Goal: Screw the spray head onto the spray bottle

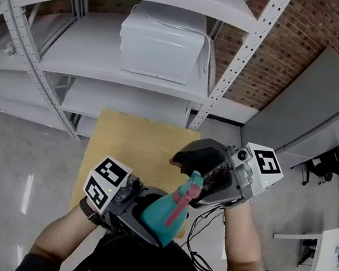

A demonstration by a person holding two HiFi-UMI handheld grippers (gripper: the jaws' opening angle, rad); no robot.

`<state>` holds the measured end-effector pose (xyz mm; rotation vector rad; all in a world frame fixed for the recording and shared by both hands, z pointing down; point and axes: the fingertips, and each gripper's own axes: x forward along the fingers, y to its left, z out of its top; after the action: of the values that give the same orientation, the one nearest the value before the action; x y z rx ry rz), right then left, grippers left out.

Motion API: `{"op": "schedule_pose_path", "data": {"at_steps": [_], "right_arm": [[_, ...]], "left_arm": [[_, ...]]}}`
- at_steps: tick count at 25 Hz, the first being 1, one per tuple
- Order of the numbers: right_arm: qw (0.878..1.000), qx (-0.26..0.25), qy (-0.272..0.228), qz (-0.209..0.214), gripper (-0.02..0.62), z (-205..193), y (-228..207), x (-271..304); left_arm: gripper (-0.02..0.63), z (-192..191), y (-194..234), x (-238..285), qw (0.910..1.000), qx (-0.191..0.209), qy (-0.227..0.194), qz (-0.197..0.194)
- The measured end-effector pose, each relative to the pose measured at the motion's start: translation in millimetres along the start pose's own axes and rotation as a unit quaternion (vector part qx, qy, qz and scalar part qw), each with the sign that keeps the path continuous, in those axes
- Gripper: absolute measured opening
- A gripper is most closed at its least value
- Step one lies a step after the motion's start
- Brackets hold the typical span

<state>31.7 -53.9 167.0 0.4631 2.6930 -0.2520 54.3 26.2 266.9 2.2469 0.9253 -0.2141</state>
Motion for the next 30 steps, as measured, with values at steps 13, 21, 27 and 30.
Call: {"op": "schedule_pose_path", "data": {"at_steps": [13, 21, 27, 30], "right_arm": [[0.942, 0.052, 0.09, -0.318, 0.092, -35.9, -73.1, -31.9], [0.933, 0.064, 0.055, -0.351, 0.092, -46.6, -76.2, -46.8], [0.928, 0.069, 0.049, -0.363, 0.092, -55.4, -81.8, -51.8], [0.927, 0.069, 0.05, -0.366, 0.092, -57.7, -82.9, -50.6]], "left_arm": [[0.42, 3.9, 77.6, -75.8, 0.9106, 0.115, 0.078, 0.389], [0.41, -6.2, 90.4, -90.5, 0.8732, 0.13, 0.128, 0.452], [0.403, -12.6, 98.3, -101.1, 0.8503, 0.137, 0.151, 0.485], [0.402, -14.7, 98.2, -103.3, 0.8472, 0.136, 0.155, 0.49]]}}
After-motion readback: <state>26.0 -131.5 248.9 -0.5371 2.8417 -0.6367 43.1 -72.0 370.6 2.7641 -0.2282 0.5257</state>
